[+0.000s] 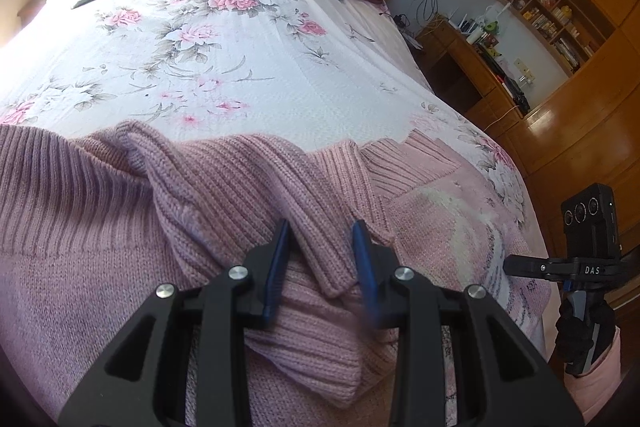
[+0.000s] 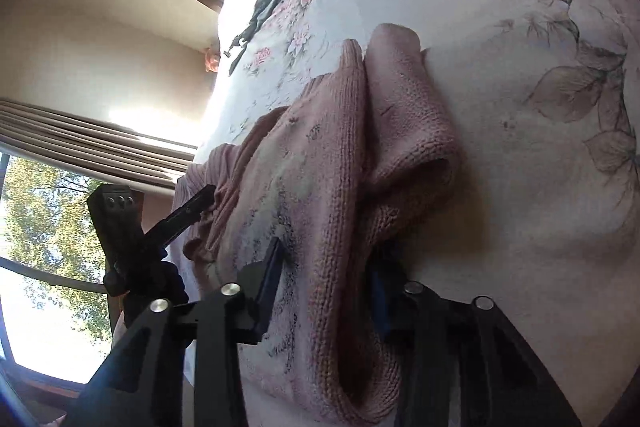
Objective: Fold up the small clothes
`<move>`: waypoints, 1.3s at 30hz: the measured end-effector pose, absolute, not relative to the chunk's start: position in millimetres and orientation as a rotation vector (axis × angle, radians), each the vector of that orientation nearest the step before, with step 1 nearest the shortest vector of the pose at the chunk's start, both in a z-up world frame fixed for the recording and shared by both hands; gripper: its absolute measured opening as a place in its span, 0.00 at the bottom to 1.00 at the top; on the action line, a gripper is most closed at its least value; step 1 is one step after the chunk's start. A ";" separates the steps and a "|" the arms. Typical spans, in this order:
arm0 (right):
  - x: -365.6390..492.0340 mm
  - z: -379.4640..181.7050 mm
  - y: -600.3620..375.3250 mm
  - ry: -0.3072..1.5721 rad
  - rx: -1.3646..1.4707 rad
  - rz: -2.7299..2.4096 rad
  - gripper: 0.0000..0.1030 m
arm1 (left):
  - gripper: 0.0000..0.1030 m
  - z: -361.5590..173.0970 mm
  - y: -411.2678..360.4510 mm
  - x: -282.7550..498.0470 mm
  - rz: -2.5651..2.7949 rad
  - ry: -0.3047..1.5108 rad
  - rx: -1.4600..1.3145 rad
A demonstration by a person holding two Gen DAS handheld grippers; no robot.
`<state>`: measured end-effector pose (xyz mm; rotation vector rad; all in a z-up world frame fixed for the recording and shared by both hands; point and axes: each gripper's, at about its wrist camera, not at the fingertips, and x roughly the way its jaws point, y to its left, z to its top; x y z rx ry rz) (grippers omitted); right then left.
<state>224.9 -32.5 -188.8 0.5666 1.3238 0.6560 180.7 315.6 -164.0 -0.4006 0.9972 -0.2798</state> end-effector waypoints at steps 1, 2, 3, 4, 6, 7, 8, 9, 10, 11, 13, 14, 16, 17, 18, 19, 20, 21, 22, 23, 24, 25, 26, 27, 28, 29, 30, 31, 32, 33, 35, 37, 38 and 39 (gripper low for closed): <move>221.7 -189.1 -32.3 1.336 0.599 0.674 0.17 | 0.31 -163.6 315.7 180.3 -0.277 1.000 -0.400; 218.3 -186.6 -31.7 1.334 0.614 0.686 0.16 | 0.31 -162.5 315.7 179.8 -0.276 1.002 -0.398; 213.5 -180.0 -33.3 1.323 0.604 0.691 0.15 | 0.31 -160.9 315.3 178.7 -0.276 1.003 -0.394; 208.0 -171.8 -36.3 1.308 0.602 0.698 0.14 | 0.31 -159.4 314.9 176.9 -0.279 1.003 -0.390; 195.2 -155.8 -43.1 1.296 0.653 0.736 0.14 | 0.30 -155.9 312.9 171.7 -0.288 1.006 -0.389; 188.1 -147.4 -46.5 1.293 0.668 0.749 0.14 | 0.30 -154.2 310.7 167.6 -0.297 1.011 -0.390; 179.9 -138.7 -49.2 1.291 0.667 0.760 0.14 | 0.29 -151.6 307.5 162.7 -0.309 1.014 -0.389; 171.2 -129.8 -51.1 1.285 0.659 0.772 0.14 | 0.29 -149.1 303.5 157.5 -0.326 1.019 -0.382; 162.1 -121.8 -54.0 1.280 0.652 0.776 0.14 | 0.30 -146.6 297.6 150.8 -0.340 1.023 -0.365; 153.0 -116.4 -57.9 1.279 0.655 0.778 0.14 | 0.30 -143.9 292.2 144.3 -0.351 1.023 -0.349; 138.0 -112.8 -70.9 1.286 0.690 0.769 0.14 | 0.30 -142.4 281.7 131.2 -0.377 1.030 -0.340; 132.4 -114.5 -76.7 1.291 0.685 0.745 0.14 | 0.30 -143.1 277.4 125.7 -0.385 1.029 -0.339; 127.3 -129.0 -83.1 1.314 0.625 0.679 0.14 | 0.30 -147.8 271.2 119.4 -0.381 1.026 -0.338; 126.9 -145.5 -85.3 1.355 0.644 0.654 0.14 | 0.30 -151.2 269.6 118.7 -0.374 1.024 -0.342; 127.0 -162.5 -86.3 1.397 0.656 0.632 0.14 | 0.31 -154.7 269.9 119.2 -0.368 1.025 -0.356; 127.5 -176.4 -86.6 1.414 0.660 0.619 0.14 | 0.32 -156.6 271.0 120.1 -0.366 1.026 -0.377; 128.2 -185.1 -88.9 1.412 0.700 0.629 0.14 | 0.32 -157.4 272.8 120.3 -0.363 1.027 -0.395; 129.0 -188.1 -91.3 1.407 0.738 0.643 0.15 | 0.32 -156.0 274.3 119.6 -0.358 1.028 -0.408; 129.0 -186.7 -93.7 1.400 0.752 0.651 0.15 | 0.32 -154.0 276.3 117.9 -0.355 1.028 -0.420; 129.4 -182.6 -92.5 1.389 0.742 0.658 0.18 | 0.32 -151.6 278.5 115.5 -0.352 1.026 -0.432; 129.2 -177.6 -90.8 1.375 0.721 0.663 0.19 | 0.32 -148.5 281.5 113.3 -0.349 1.026 -0.443; 126.2 -173.9 -92.9 1.367 0.707 0.660 0.25 | 0.33 -145.2 284.7 110.2 -0.345 1.023 -0.452; 126.5 -169.9 -93.3 1.359 0.700 0.651 0.29 | 0.36 -141.5 287.9 107.0 -0.340 1.016 -0.460; 126.7 -166.4 -93.7 1.347 0.697 0.643 0.31 | 0.40 -137.8 291.9 105.9 -0.332 1.009 -0.465; 127.5 -163.8 -95.5 1.336 0.698 0.628 0.37 | 0.41 -134.1 294.2 104.0 -0.323 1.000 -0.464; 128.8 -162.8 -96.5 1.331 0.701 0.614 0.44 | 0.42 -130.9 295.1 102.7 -0.315 0.992 -0.456; 131.0 -163.5 -94.7 1.331 0.703 0.611 0.45 | 0.42 -129.0 295.2 102.5 -0.308 0.987 -0.443; 132.2 -164.4 -93.0 1.337 0.701 0.608 0.45 | 0.42 -127.8 293.8 102.1 -0.303 0.988 -0.432; 132.7 -165.4 -91.1 1.343 0.695 0.603 0.45 | 0.42 -128.6 292.1 102.6 -0.304 0.994 -0.427; 133.8 -165.7 -88.2 1.345 0.687 0.606 0.45 | 0.42 -129.7 289.6 102.6 -0.311 0.998 -0.423; 135.1 -168.6 -83.0 1.347 0.671 0.601 0.45 | 0.42 -134.4 283.2 104.4 -0.312 1.013 -0.393; 139.1 -170.5 -77.5 1.344 0.677 0.607 0.45 | 0.43 -140.9 277.9 105.7 -0.305 1.017 -0.354; 141.7 -172.4 -75.9 1.344 0.688 0.605 0.42 | 0.43 -143.1 276.5 105.8 -0.304 1.012 -0.340; 144.8 -174.0 -73.3 1.346 0.694 0.600 0.38 | 0.43 -145.0 275.3 106.2 -0.302 1.012 -0.333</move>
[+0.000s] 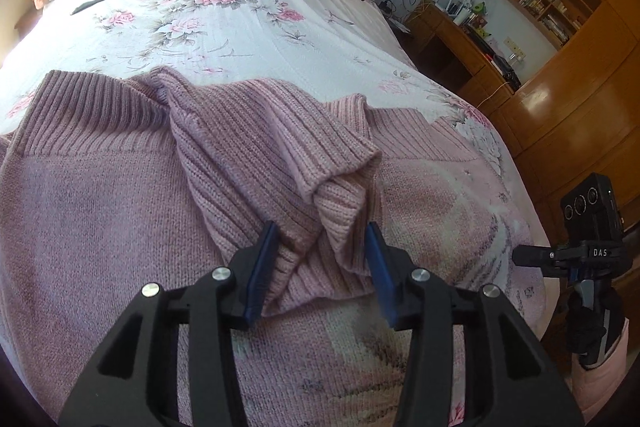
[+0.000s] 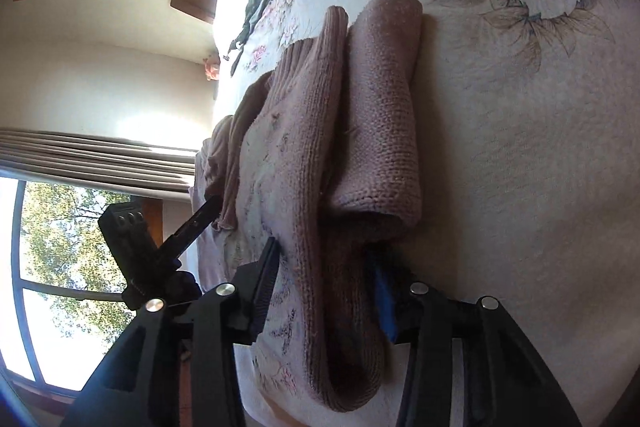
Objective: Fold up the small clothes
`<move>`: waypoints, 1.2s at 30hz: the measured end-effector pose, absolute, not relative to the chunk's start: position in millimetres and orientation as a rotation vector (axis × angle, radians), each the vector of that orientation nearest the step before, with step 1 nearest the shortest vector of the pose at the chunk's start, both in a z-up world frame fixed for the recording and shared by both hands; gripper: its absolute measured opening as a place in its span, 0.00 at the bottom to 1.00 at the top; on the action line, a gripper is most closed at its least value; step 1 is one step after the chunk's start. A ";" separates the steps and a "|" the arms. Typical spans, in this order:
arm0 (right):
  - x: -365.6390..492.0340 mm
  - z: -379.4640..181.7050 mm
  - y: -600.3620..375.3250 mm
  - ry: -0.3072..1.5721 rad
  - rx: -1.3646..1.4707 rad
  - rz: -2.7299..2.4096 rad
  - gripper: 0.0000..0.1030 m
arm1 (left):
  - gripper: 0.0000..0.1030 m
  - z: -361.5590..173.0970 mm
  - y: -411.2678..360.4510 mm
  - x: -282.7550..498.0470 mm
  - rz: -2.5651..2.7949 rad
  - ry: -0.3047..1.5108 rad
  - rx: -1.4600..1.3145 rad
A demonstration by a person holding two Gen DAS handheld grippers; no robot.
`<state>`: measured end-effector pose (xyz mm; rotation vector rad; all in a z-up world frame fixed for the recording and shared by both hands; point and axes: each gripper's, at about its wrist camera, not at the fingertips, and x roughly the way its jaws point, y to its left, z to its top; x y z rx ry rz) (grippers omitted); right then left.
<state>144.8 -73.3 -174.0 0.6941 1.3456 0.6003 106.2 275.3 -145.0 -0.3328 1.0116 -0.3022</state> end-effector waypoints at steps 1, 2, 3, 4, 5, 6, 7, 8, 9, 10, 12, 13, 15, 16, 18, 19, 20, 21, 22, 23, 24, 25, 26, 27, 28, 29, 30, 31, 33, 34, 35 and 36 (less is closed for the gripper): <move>146.5 -176.0 -72.5 1.347 0.696 0.594 0.32 | 0.43 -146.2 276.0 106.4 -0.301 1.012 -0.331; 146.9 -177.8 -73.5 1.347 0.706 0.591 0.29 | 0.43 -146.8 276.4 106.4 -0.299 1.011 -0.335; 149.3 -179.4 -72.3 1.346 0.712 0.589 0.28 | 0.43 -147.0 277.8 106.3 -0.299 1.008 -0.345; 148.9 -179.1 -71.5 1.343 0.709 0.587 0.26 | 0.43 -147.7 278.7 106.2 -0.300 1.007 -0.355; 148.2 -179.2 -71.8 1.339 0.704 0.581 0.25 | 0.43 -148.4 280.0 106.1 -0.302 1.006 -0.363; 147.2 -179.8 -72.7 1.339 0.706 0.574 0.25 | 0.43 -149.5 280.8 106.1 -0.305 1.004 -0.369; 146.5 -181.0 -73.8 1.341 0.707 0.568 0.24 | 0.43 -150.9 281.5 106.0 -0.308 1.003 -0.376; 146.4 -182.9 -73.4 1.342 0.704 0.560 0.22 | 0.43 -152.5 282.2 105.6 -0.309 1.001 -0.384; 145.7 -184.0 -73.7 1.344 0.704 0.554 0.22 | 0.43 -153.6 281.6 104.5 -0.308 0.998 -0.391; 144.8 -184.9 -74.5 1.346 0.705 0.549 0.21 | 0.43 -154.5 281.0 103.6 -0.306 0.996 -0.395; 143.9 -186.0 -78.1 1.351 0.707 0.542 0.20 | 0.43 -153.3 281.9 103.0 -0.302 0.994 -0.406; 143.7 -183.9 -78.2 1.354 0.709 0.539 0.19 | 0.43 -151.1 282.4 102.2 -0.298 0.996 -0.413; 143.3 -174.9 -76.8 1.339 0.719 0.553 0.17 | 0.43 -143.9 284.8 99.1 -0.290 0.994 -0.423; 143.9 -168.0 -75.3 1.324 0.728 0.563 0.17 | 0.43 -139.7 287.5 95.8 -0.286 0.989 -0.429; 144.9 -150.6 -70.3 1.297 0.726 0.582 0.16 | 0.43 -130.4 296.6 88.2 -0.273 0.972 -0.445; 146.2 -139.8 -65.5 1.279 0.711 0.594 0.16 | 0.43 -125.4 303.3 83.4 -0.269 0.959 -0.458; 148.1 -128.6 -58.6 1.263 0.688 0.610 0.16 | 0.44 -120.4 310.6 78.6 -0.264 0.945 -0.469; 149.1 -116.5 -51.1 1.249 0.660 0.630 0.16 | 0.44 -115.7 318.5 73.7 -0.256 0.931 -0.477; 151.4 -105.6 -40.5 1.238 0.635 0.652 0.16 | 0.44 -111.1 326.8 69.5 -0.245 0.919 -0.484; 153.5 -94.8 -28.9 1.230 0.610 0.675 0.16 | 0.44 -108.0 335.5 64.9 -0.232 0.908 -0.493; 155.2 -85.0 -15.6 1.222 0.583 0.700 0.16 | 0.45 -105.3 344.3 60.7 -0.221 0.898 -0.506; 156.1 -75.5 -0.9 1.213 0.552 0.727 0.16 | 0.45 -103.5 353.1 57.4 -0.211 0.890 -0.523; 156.7 -68.1 15.0 1.208 0.520 0.754 0.16 | 0.46 -103.5 361.7 54.0 -0.201 0.885 -0.540; 156.8 -62.0 32.1 1.207 0.487 0.779 0.16 | 0.46 -104.3 369.9 51.1 -0.189 0.884 -0.556; 157.0 -57.4 50.3 1.207 0.453 0.800 0.16 | 0.46 -105.7 377.0 48.4 -0.176 0.884 -0.567; 156.2 -54.5 68.7 1.208 0.413 0.815 0.16 | 0.46 -107.3 383.6 45.8 -0.162 0.884 -0.573; 157.0 -52.6 88.9 1.207 0.370 0.825 0.16 | 0.46 -108.1 390.4 43.0 -0.148 0.881 -0.579; 156.8 -51.9 108.5 1.208 0.328 0.836 0.16 | 0.46 -109.5 396.5 39.9 -0.135 0.874 -0.587; 153.8 -54.9 143.1 1.219 0.257 0.862 0.16 | 0.46 -111.7 410.2 34.6 -0.119 0.866 -0.616; 153.0 -58.4 159.9 1.227 0.221 0.874 0.16 | 0.46 -113.0 417.1 31.6 -0.110 0.862 -0.629; 151.4 -63.4 175.6 1.238 0.187 0.883 0.16 | 0.46 -114.2 423.0 28.9 -0.099 0.858 -0.639; 148.1 -70.4 189.1 1.251 0.156 0.888 0.16 | 0.46 -115.2 430.4 26.5 -0.091 0.855 -0.647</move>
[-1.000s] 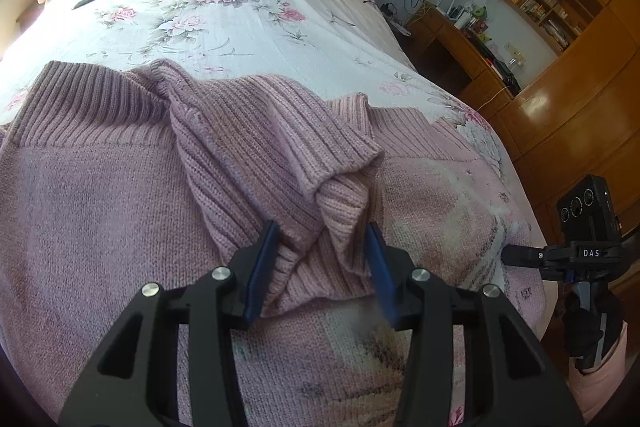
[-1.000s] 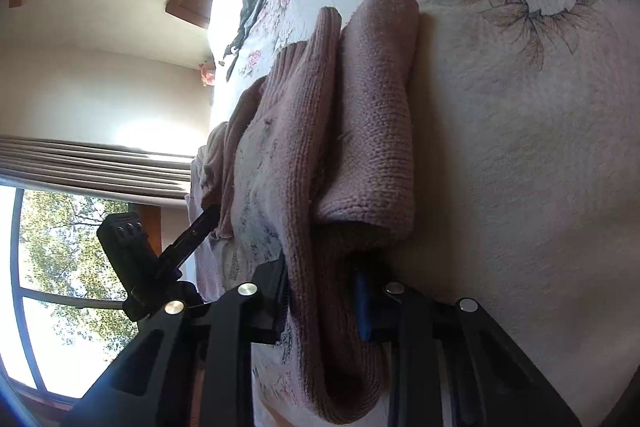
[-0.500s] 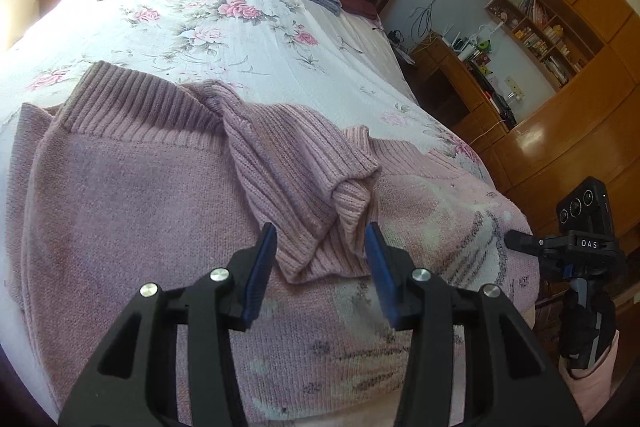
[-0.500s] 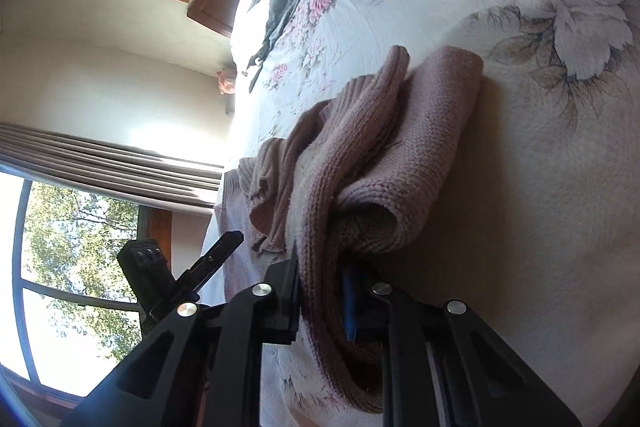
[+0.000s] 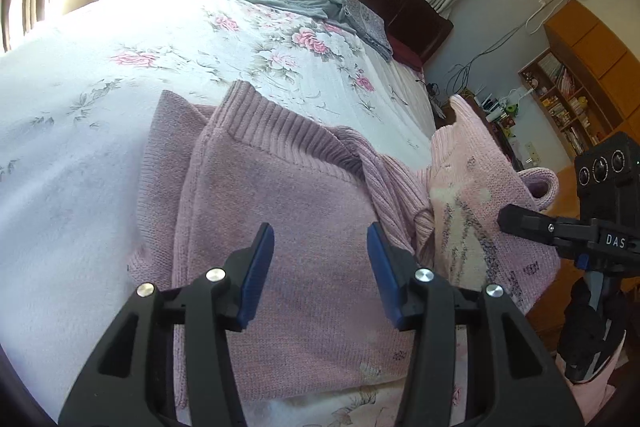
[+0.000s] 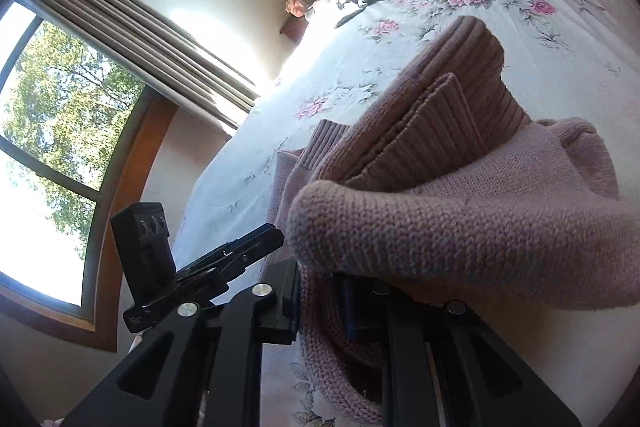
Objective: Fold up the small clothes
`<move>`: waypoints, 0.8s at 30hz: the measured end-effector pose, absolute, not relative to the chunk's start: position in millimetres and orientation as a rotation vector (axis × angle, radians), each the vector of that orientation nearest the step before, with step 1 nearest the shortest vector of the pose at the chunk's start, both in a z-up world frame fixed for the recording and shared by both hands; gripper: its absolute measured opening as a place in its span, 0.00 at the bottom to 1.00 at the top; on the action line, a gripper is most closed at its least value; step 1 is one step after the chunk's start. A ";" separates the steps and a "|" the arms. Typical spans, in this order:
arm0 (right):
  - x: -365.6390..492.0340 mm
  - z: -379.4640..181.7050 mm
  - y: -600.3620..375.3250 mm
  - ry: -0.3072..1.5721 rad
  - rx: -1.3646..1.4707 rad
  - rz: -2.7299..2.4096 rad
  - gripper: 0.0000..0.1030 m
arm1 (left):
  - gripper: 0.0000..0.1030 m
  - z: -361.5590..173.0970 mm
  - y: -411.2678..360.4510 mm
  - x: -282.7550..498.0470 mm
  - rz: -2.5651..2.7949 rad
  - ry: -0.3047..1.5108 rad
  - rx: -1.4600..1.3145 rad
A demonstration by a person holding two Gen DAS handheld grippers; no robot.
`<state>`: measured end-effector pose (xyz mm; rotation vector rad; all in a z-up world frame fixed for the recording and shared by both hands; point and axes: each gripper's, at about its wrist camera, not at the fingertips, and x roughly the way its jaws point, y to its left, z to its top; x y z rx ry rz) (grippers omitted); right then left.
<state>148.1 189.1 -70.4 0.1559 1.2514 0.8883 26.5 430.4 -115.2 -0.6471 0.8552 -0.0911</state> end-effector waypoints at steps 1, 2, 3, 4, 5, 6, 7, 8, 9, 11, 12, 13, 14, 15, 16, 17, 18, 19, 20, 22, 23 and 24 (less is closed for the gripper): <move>146.8 -77.8 201.5 1.266 0.129 0.891 0.16 | 0.46 -116.0 436.0 24.0 -0.084 0.853 -0.654; 145.6 -86.2 211.3 1.281 0.108 0.892 0.16 | 0.46 -116.6 440.7 22.5 -0.077 0.851 -0.662; 143.0 -95.4 217.2 1.296 0.093 0.891 0.16 | 0.46 -117.9 445.9 20.6 -0.073 0.849 -0.674; 142.1 -103.2 223.9 1.306 0.076 0.887 0.16 | 0.46 -119.7 451.2 18.9 -0.071 0.848 -0.689; 140.7 -109.7 228.9 1.315 0.061 0.880 0.18 | 0.46 -121.3 455.1 18.1 -0.070 0.847 -0.704; 140.5 -116.1 232.2 1.322 0.051 0.872 0.18 | 0.46 -123.1 459.1 17.6 -0.071 0.846 -0.716; 140.4 -122.5 233.7 1.329 0.048 0.870 0.23 | 0.46 -124.9 461.0 18.0 -0.075 0.847 -0.724; 140.6 -129.3 234.7 1.344 0.052 0.877 0.37 | 0.46 -126.2 461.4 19.2 -0.080 0.850 -0.729; 141.2 -135.4 237.0 1.370 0.073 0.900 0.46 | 0.46 -127.0 460.8 21.7 -0.088 0.852 -0.732; 141.4 -142.1 236.1 1.387 0.130 0.943 0.56 | 0.46 -127.4 457.5 27.9 -0.109 0.853 -0.736; 139.8 -142.8 234.2 1.381 0.152 0.966 0.57 | 0.46 -126.7 455.9 30.8 -0.119 0.852 -0.737; 138.2 -142.3 231.2 1.380 0.181 0.995 0.58 | 0.46 -126.6 454.5 33.3 -0.129 0.850 -0.741; 136.5 -141.2 227.2 1.383 0.221 1.026 0.59 | 0.46 -125.9 452.7 35.8 -0.139 0.848 -0.745; 134.6 -138.6 222.0 1.380 0.257 1.046 0.59 | 0.46 -125.1 450.4 38.4 -0.149 0.847 -0.749; 131.9 -134.1 216.9 1.372 0.266 1.047 0.60 | 0.46 -124.4 447.3 40.9 -0.156 0.847 -0.749; 127.4 -127.0 210.4 1.360 0.253 1.041 0.60 | 0.46 -123.3 444.4 41.7 -0.163 0.848 -0.746; 122.1 -118.7 202.3 1.339 0.236 1.038 0.61 | 0.47 -122.1 441.0 42.3 -0.172 0.848 -0.741; 116.3 -109.5 192.1 1.313 0.222 1.039 0.63 | 0.47 -120.8 436.5 41.5 -0.183 0.849 -0.733; 110.9 -100.5 180.2 1.289 0.214 1.038 0.65 | 0.47 -119.4 431.7 40.0 -0.192 0.851 -0.721; 104.2 -85.9 154.0 1.259 0.229 0.998 0.73 | 0.48 -116.3 421.5 34.1 -0.202 0.848 -0.687; 104.3 -84.2 137.5 1.260 0.254 0.959 0.76 | 0.50 -114.7 415.5 31.1 -0.207 0.846 -0.670; 108.1 -84.7 120.7 1.264 0.292 0.918 0.76 | 0.51 -113.1 408.6 28.0 -0.217 0.843 -0.653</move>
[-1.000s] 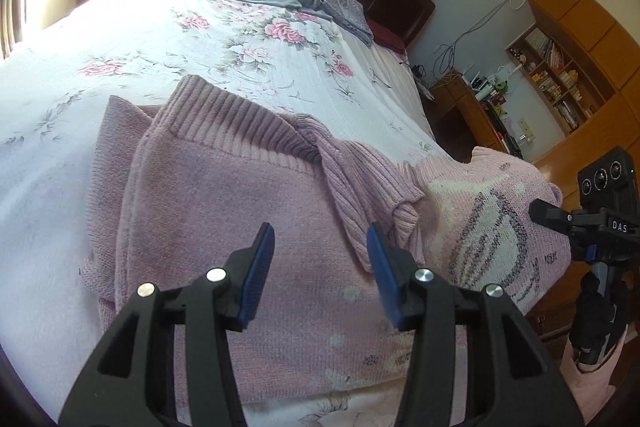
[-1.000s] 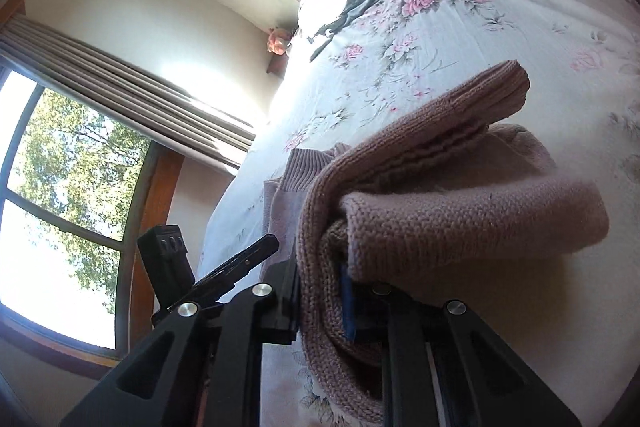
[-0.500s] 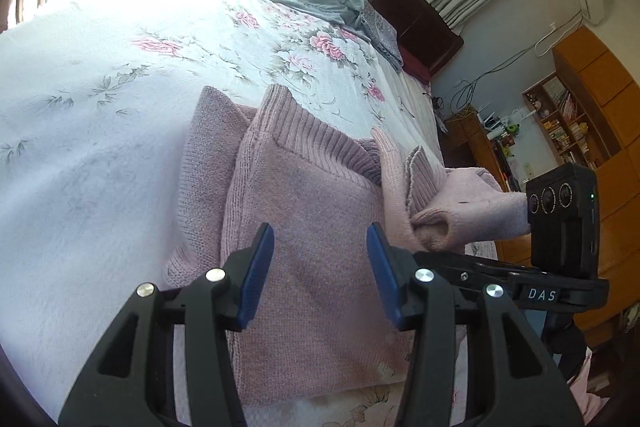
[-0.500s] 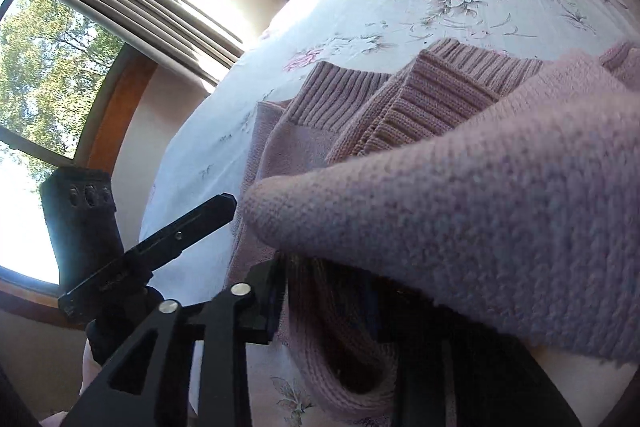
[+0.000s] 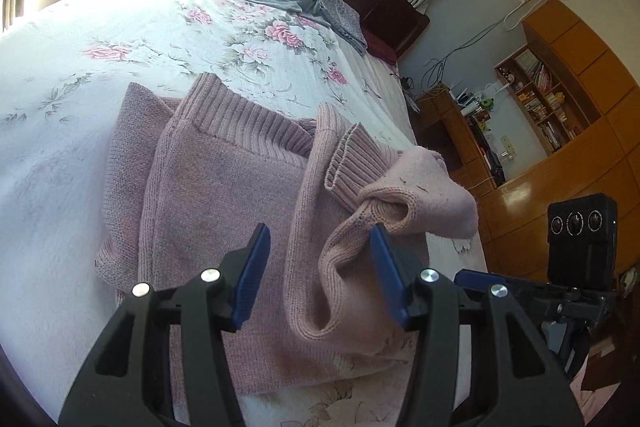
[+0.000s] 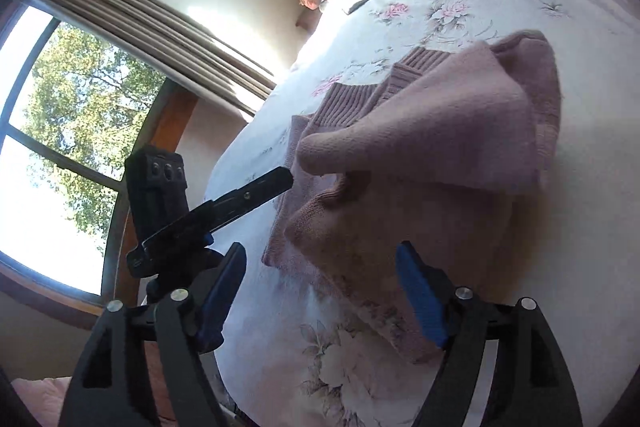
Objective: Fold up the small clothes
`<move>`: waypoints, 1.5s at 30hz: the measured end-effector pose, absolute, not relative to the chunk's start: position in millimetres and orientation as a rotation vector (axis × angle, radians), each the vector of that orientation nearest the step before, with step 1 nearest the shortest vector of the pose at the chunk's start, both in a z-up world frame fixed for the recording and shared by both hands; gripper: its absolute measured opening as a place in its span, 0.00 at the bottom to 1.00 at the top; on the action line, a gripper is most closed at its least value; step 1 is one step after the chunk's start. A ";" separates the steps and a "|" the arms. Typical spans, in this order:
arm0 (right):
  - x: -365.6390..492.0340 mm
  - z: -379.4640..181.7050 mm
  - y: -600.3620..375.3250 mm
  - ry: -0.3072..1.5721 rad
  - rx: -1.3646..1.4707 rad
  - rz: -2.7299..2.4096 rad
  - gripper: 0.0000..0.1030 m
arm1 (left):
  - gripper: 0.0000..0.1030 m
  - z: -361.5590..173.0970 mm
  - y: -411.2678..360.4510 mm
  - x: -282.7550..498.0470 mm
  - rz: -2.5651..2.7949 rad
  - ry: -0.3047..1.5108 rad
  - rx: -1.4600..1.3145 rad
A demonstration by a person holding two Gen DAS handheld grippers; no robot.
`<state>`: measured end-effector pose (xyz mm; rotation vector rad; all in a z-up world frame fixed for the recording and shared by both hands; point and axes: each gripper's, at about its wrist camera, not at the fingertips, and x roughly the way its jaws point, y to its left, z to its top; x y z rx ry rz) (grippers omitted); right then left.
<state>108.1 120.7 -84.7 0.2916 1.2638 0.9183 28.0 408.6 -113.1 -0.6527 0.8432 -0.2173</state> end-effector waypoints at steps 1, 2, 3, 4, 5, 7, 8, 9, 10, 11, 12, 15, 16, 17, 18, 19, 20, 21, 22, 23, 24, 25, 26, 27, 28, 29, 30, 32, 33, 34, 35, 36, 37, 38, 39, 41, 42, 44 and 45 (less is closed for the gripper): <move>114.4 -86.8 103.7 1.267 0.345 0.885 0.76 | 0.51 -111.8 402.2 26.1 -0.228 0.844 -0.630; 123.4 -90.2 88.6 1.272 0.404 0.857 0.76 | 0.51 -110.6 394.5 24.2 -0.234 0.846 -0.602; 133.6 -94.7 76.1 1.276 0.461 0.838 0.76 | 0.52 -110.5 387.9 23.9 -0.238 0.849 -0.574; 143.4 -99.0 66.6 1.284 0.511 0.822 0.76 | 0.52 -110.6 381.3 24.3 -0.240 0.856 -0.547; 153.5 -103.3 61.3 1.290 0.548 0.818 0.76 | 0.53 -111.5 375.4 25.5 -0.241 0.866 -0.522; 173.4 -113.2 60.8 1.309 0.593 0.809 0.76 | 0.54 -117.2 367.2 29.8 -0.222 0.901 -0.478; 182.6 -117.9 64.7 1.326 0.595 0.795 0.74 | 0.54 -120.6 364.5 31.4 -0.211 0.919 -0.464; 190.0 -121.6 67.5 1.335 0.596 0.783 0.70 | 0.54 -123.4 362.2 32.2 -0.196 0.937 -0.454; 196.2 -123.8 71.3 1.342 0.598 0.781 0.59 | 0.54 -126.6 361.8 32.9 -0.185 0.951 -0.450; 200.8 -124.1 74.8 1.343 0.610 0.789 0.45 | 0.54 -130.3 363.9 32.7 -0.177 0.960 -0.453; 203.7 -122.0 78.8 1.333 0.620 0.807 0.38 | 0.54 -133.7 365.2 32.2 -0.175 0.967 -0.462; 210.4 -101.9 96.5 1.275 0.571 0.846 0.25 | 0.52 -145.6 370.4 31.7 -0.164 0.994 -0.501; 213.7 -94.5 104.3 1.258 0.553 0.859 0.21 | 0.52 -150.1 371.4 31.0 -0.164 1.002 -0.515; 217.7 -88.1 113.1 1.247 0.541 0.874 0.21 | 0.52 -153.9 371.7 30.5 -0.160 1.010 -0.524; 221.9 -82.5 123.6 1.241 0.529 0.884 0.21 | 0.51 -157.7 372.1 29.3 -0.157 1.014 -0.532; 227.7 -80.2 134.0 1.238 0.516 0.886 0.22 | 0.51 -160.9 372.5 27.8 -0.154 1.015 -0.540; 233.8 -80.0 144.9 1.241 0.500 0.886 0.25 | 0.51 -163.8 372.7 27.2 -0.153 1.019 -0.550; 239.8 -82.4 156.1 1.247 0.485 0.888 0.28 | 0.51 -166.5 372.4 26.9 -0.157 1.024 -0.563; 246.1 -87.0 166.0 1.256 0.479 0.896 0.38 | 0.51 -168.6 372.3 26.0 -0.155 1.025 -0.570; 251.9 -92.9 174.3 1.271 0.473 0.895 0.44 | 0.51 -168.9 372.9 25.6 -0.154 1.025 -0.572; 254.6 -98.9 179.8 1.288 0.463 0.887 0.44 | 0.52 -167.9 373.8 25.2 -0.153 1.025 -0.570; 253.6 -103.4 182.6 1.295 0.463 0.883 0.44 | 0.52 -165.6 375.3 24.6 -0.150 1.023 -0.563; 252.8 -103.9 182.8 1.290 0.476 0.896 0.44 | 0.53 -162.6 377.0 23.4 -0.145 1.018 -0.553; 249.9 -102.6 178.1 1.279 0.495 0.925 0.44 | 0.54 -158.9 380.1 23.2 -0.139 1.010 -0.544; 246.1 -100.2 175.1 1.267 0.510 0.950 0.45 | 0.54 -155.0 384.1 23.6 -0.134 1.001 -0.538; 241.1 -97.3 168.8 1.254 0.511 0.958 0.48 | 0.55 -151.2 388.9 24.6 -0.127 0.989 -0.536; 237.1 -94.7 163.7 1.242 0.499 0.953 0.50 | 0.55 -147.9 394.3 27.6 -0.123 0.981 -0.539; 230.4 -91.8 153.3 1.221 0.475 0.928 0.52 | 0.55 -142.4 405.6 38.7 -0.114 0.968 -0.557; 227.4 -91.8 147.1 1.217 0.475 0.923 0.52 | 0.56 -139.5 410.5 45.2 -0.117 0.956 -0.571; 224.5 -93.3 140.7 1.217 0.480 0.919 0.52 | 0.58 -136.7 414.7 54.6 -0.128 0.945 -0.587; 222.3 -95.8 133.5 1.218 0.489 0.912 0.52 | 0.59 -136.0 418.3 63.6 -0.143 0.940 -0.604; 220.2 -98.6 127.1 1.221 0.497 0.904 0.52 | 0.59 -136.9 421.1 73.2 -0.163 0.943 -0.624; 218.5 -101.6 121.6 1.225 0.502 0.900 0.52 | 0.59 -139.0 421.4 81.0 -0.184 0.948 -0.649; 215.9 -104.8 116.4 1.230 0.503 0.894 0.52 | 0.60 -142.3 423.2 89.7 -0.201 0.956 -0.671; 213.3 -107.8 110.9 1.234 0.503 0.884 0.52 | 0.61 -146.0 423.5 98.3 -0.217 0.969 -0.688; 208.8 -114.8 100.5 1.244 0.507 0.869 0.53 | 0.62 -155.3 419.8 112.4 -0.235 1.003 -0.717; 207.0 -118.4 95.0 1.249 0.511 0.862 0.53 | 0.62 -160.3 418.3 116.6 -0.263 1.012 -0.750; 202.6 -125.8 84.3 1.258 0.526 0.844 0.53 | 0.63 -168.4 414.8 121.4 -0.309 1.013 -0.813; 201.2 -129.1 79.1 1.261 0.537 0.836 0.53 | 0.63 -169.3 412.3 122.6 -0.315 1.009 -0.824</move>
